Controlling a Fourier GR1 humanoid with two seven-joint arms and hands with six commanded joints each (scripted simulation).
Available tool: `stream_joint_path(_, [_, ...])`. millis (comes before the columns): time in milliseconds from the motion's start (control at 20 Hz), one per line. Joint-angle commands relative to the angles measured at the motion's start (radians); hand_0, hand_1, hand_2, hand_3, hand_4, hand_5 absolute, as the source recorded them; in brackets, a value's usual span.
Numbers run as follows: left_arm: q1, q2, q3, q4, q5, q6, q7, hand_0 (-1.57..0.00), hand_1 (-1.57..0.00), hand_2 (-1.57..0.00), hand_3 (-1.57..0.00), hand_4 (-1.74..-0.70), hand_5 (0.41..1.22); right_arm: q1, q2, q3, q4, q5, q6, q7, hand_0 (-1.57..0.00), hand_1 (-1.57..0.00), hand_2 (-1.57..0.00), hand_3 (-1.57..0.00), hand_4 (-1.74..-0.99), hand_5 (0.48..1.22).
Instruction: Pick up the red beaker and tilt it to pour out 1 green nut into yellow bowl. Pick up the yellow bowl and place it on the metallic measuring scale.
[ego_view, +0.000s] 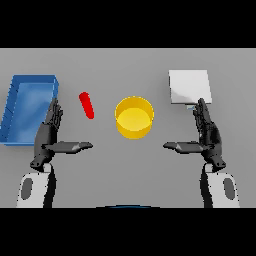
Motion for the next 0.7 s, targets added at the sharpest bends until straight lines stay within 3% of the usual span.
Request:
stream_joint_path(0, [0.002, -0.002, -0.002, -0.002, -0.001, 0.001, -0.001, 0.0, 0.0, 0.0, 0.0, -1.14, 0.66, 0.0, 0.002, 0.002, 0.0, 0.001, -0.002, 0.0, 0.0, 0.0, 0.0, 0.0, -1.071, 0.578])
stream_joint_path(250, [0.022, -0.021, -0.026, -0.022, -0.018, 0.009, -0.008, 0.0, 0.0, 0.0, 0.0, -1.14, 0.66, 0.008, 0.017, 0.019, -0.008, 0.019, -0.013, -0.005, 0.0, 0.0, 0.0, 0.0, -1.071, 0.578])
stream_joint_path(350, [0.104, 0.021, -0.102, -0.122, -0.111, -0.005, -0.048, 0.0, 0.0, 0.0, 0.0, -1.14, 0.66, 0.057, -0.036, 0.101, -0.072, 0.206, -0.063, -0.104, 0.0, 0.0, 0.0, 0.0, -1.072, 0.577])
stream_joint_path(450, [0.141, 0.048, -0.129, -0.19, -0.147, -0.01, -0.015, 0.0, 0.0, 0.0, 0.0, -1.14, 0.662, 0.086, -0.052, 0.137, -0.119, 0.288, -0.087, -0.095, 0.0, 0.0, 0.0, 0.0, -1.064, 0.577])
stream_joint_path(650, [0.138, 0.049, -0.154, -0.221, -0.16, -0.02, 0.071, 0.0, 0.0, 0.0, 0.0, -1.14, 0.652, 0.097, -0.048, 0.15, -0.148, 0.284, -0.07, -0.073, 0.0, 0.0, 0.0, 0.0, -1.118, 0.6])
